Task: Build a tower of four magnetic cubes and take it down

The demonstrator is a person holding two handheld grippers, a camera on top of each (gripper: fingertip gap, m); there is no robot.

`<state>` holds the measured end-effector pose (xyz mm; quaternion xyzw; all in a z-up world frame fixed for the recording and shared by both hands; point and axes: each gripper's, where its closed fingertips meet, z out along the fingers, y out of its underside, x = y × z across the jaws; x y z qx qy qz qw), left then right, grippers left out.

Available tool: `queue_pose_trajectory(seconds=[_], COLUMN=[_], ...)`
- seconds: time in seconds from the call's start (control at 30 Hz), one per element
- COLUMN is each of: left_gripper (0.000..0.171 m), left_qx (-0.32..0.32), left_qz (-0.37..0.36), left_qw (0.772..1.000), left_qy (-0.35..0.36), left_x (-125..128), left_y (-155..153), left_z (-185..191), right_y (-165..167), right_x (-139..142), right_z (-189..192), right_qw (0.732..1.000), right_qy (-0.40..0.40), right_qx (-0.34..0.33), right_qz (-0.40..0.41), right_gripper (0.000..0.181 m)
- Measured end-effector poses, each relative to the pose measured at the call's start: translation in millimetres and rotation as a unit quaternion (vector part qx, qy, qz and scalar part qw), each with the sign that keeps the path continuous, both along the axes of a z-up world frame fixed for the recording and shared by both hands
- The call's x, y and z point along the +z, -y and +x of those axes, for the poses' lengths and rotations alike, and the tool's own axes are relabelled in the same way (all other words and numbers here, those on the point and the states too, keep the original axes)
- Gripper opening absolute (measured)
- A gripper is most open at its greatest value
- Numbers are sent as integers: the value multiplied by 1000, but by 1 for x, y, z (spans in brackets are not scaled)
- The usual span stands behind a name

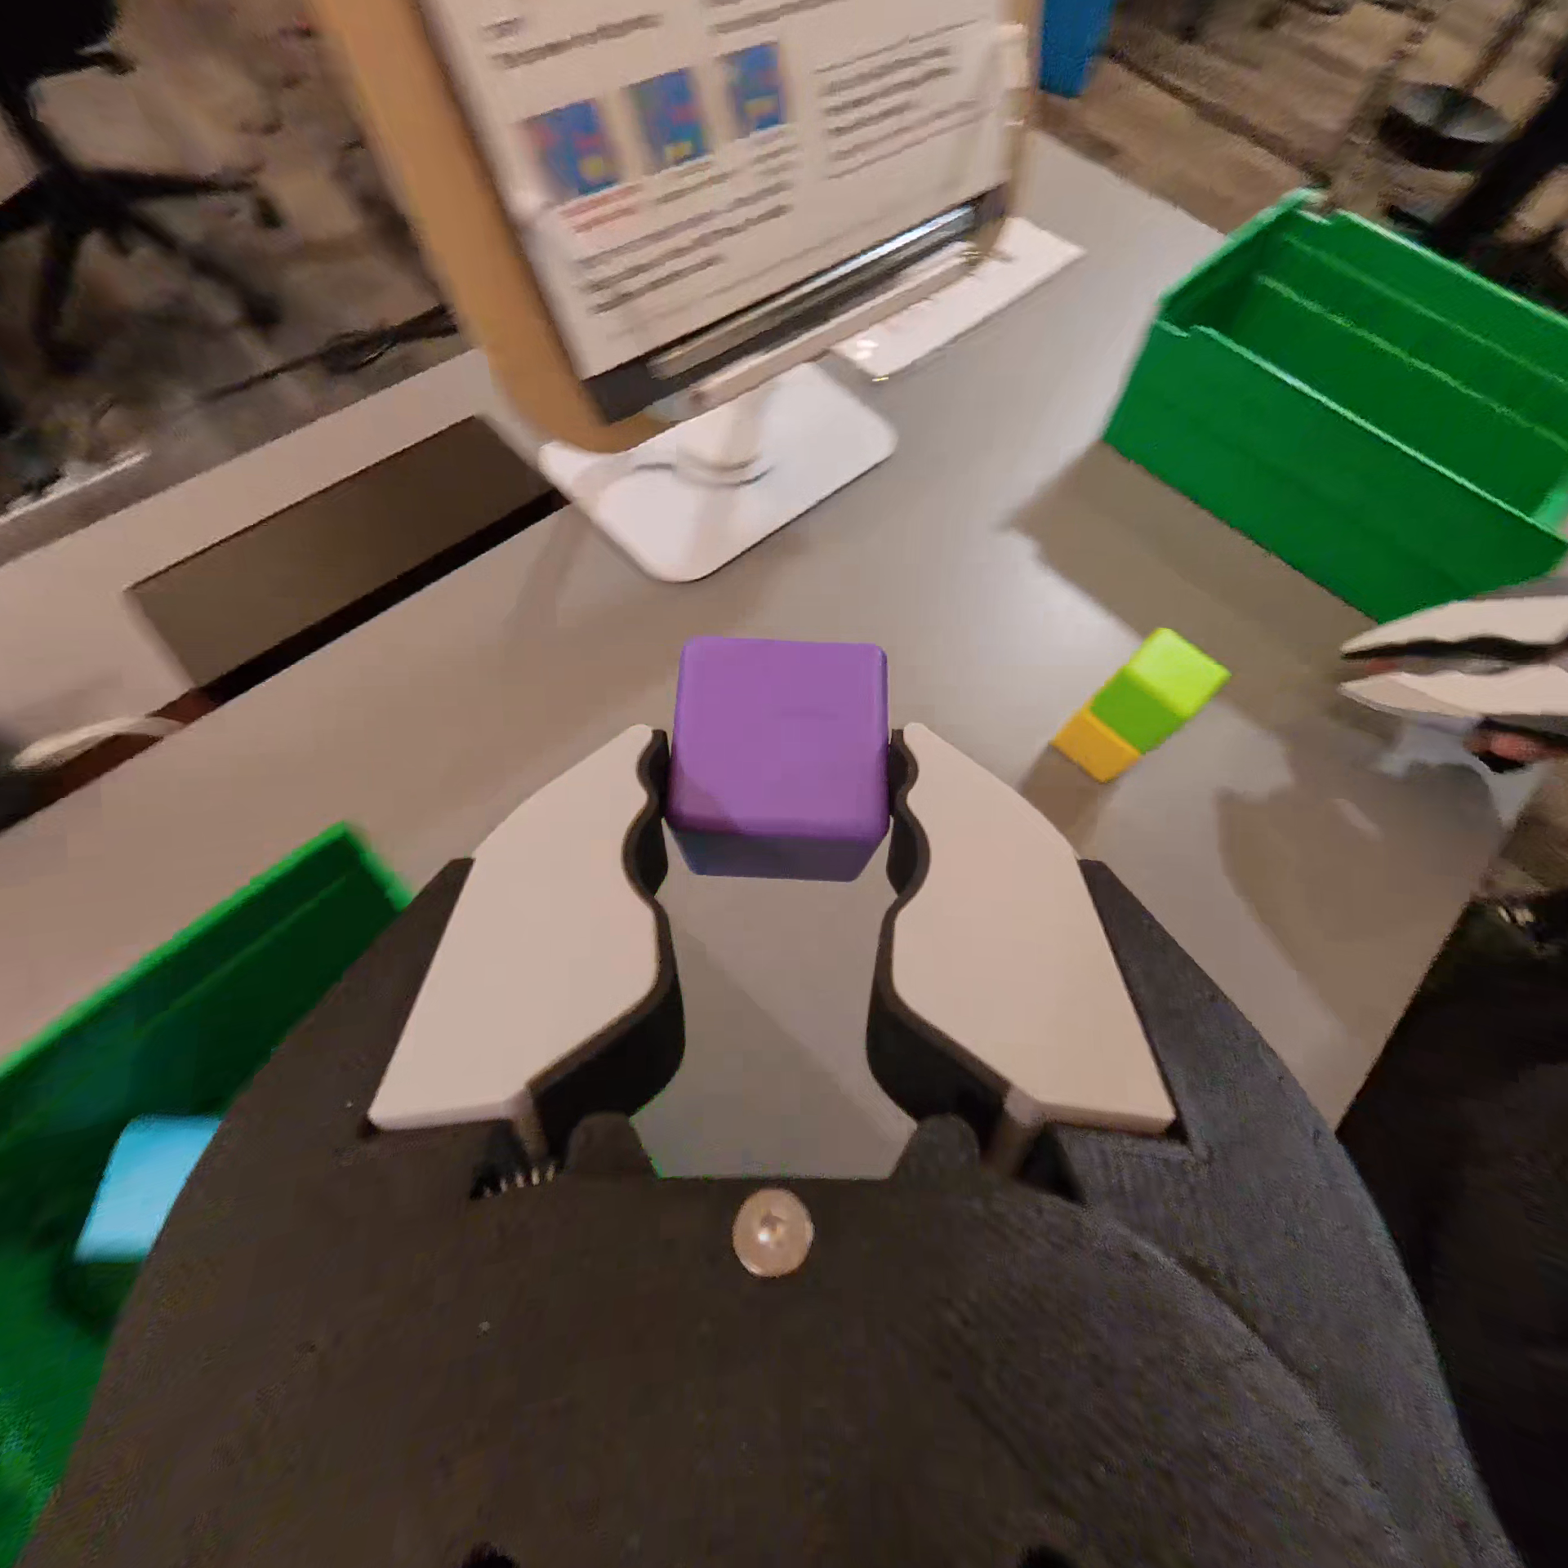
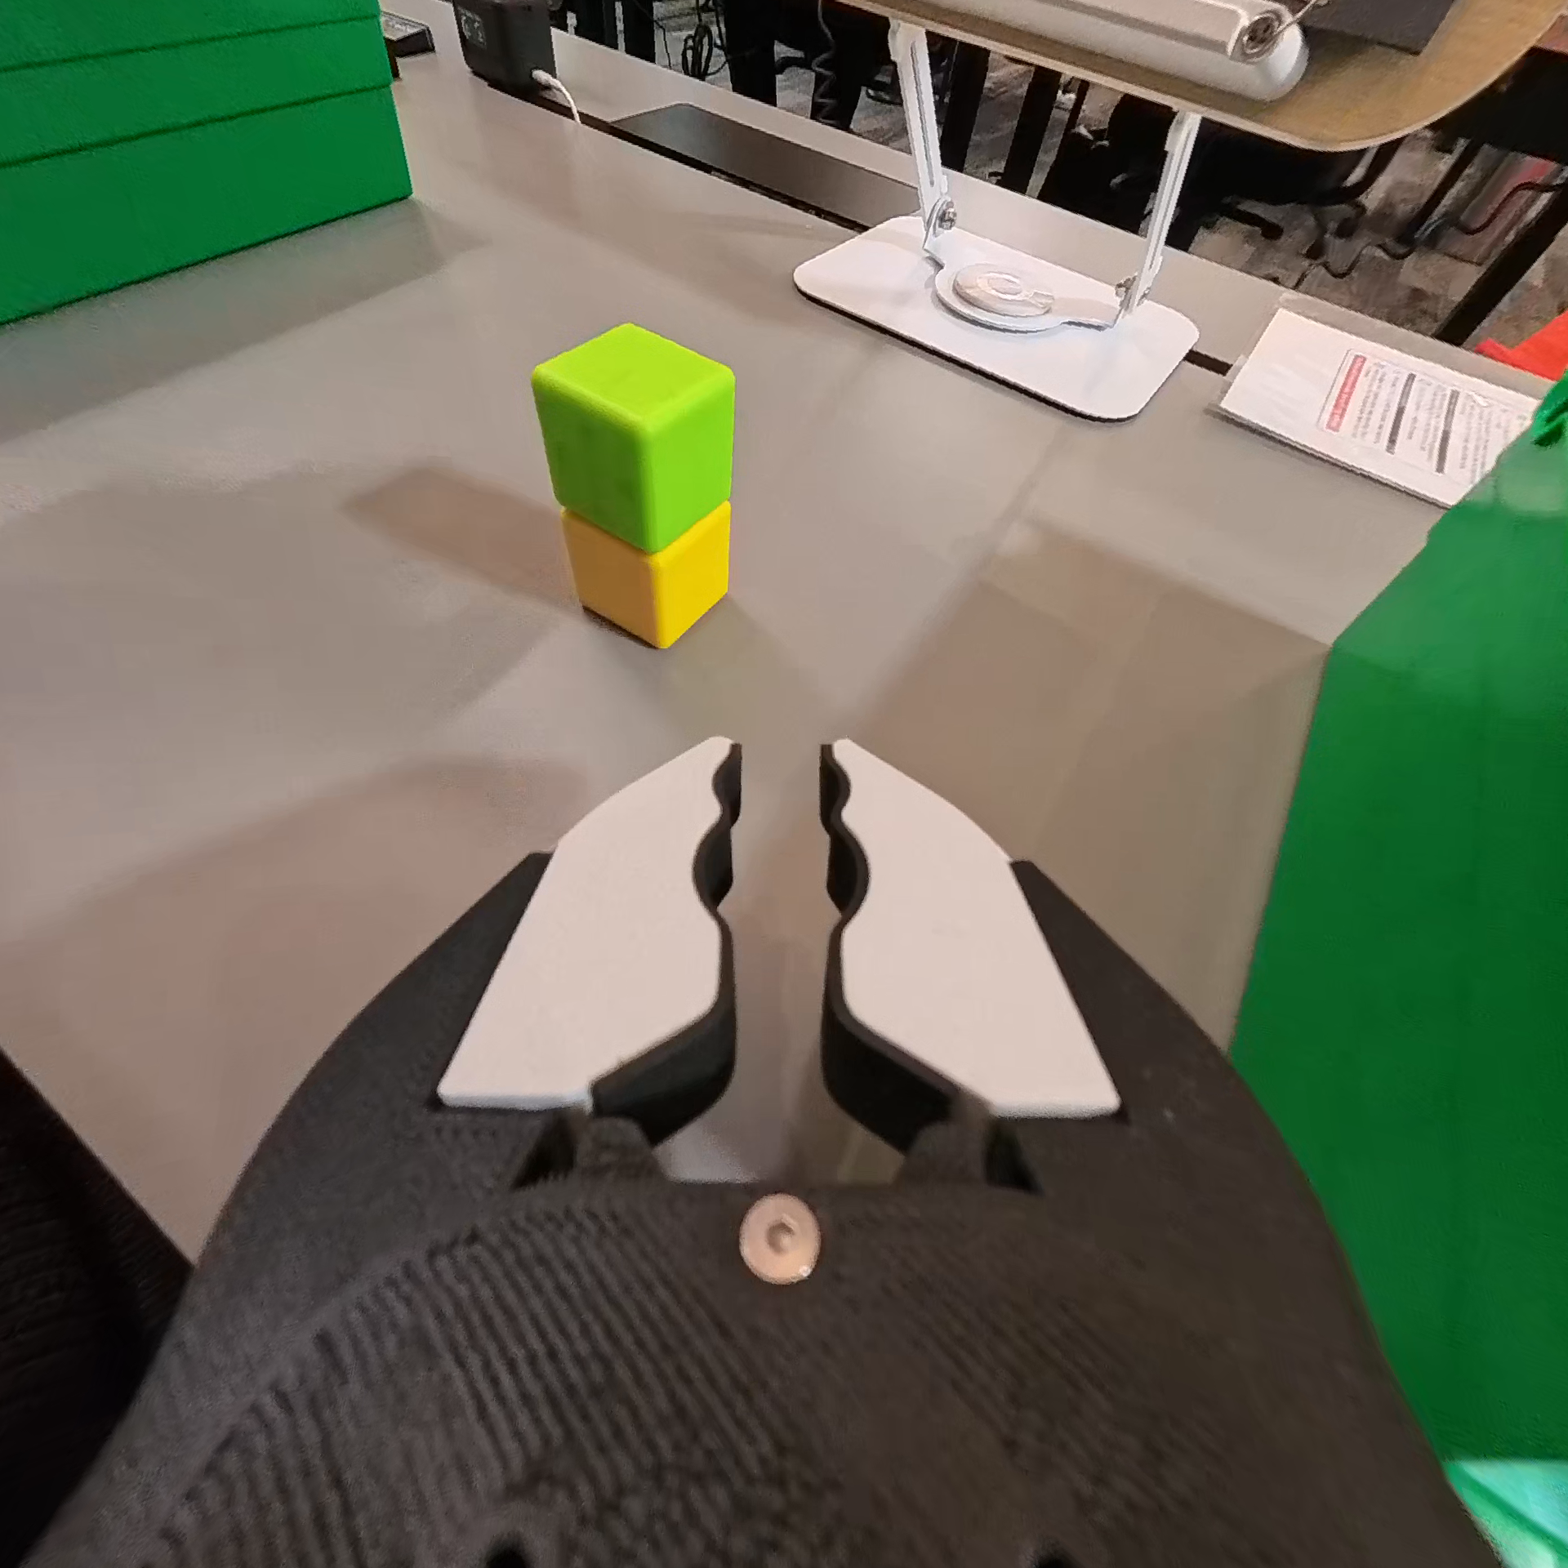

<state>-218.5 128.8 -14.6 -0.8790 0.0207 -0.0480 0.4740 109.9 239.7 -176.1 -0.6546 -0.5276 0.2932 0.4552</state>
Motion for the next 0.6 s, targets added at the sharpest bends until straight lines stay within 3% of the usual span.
queue_pose_trajectory(seconds=[0.3, 0.43, 0.6], left_gripper=[50, 50, 50], left_qx=[-230, -339, -396], left_qz=[-4, -14, -26], left_qw=[973, 941, 917], left_qy=[26, -6, -23], left_x=[-44, -62, -80], left_y=[-78, -89, -98], left_z=[122, 176, 211], right_y=[-5, -4, -5], right_x=[3, 2, 1], right_z=[35, 51, 67], right_qw=[999, 998, 996], right_qy=[-6, -5, -2], right_qx=[-50, -70, -91], right_qz=[1, 4, 5], right_gripper=[17, 17, 17])
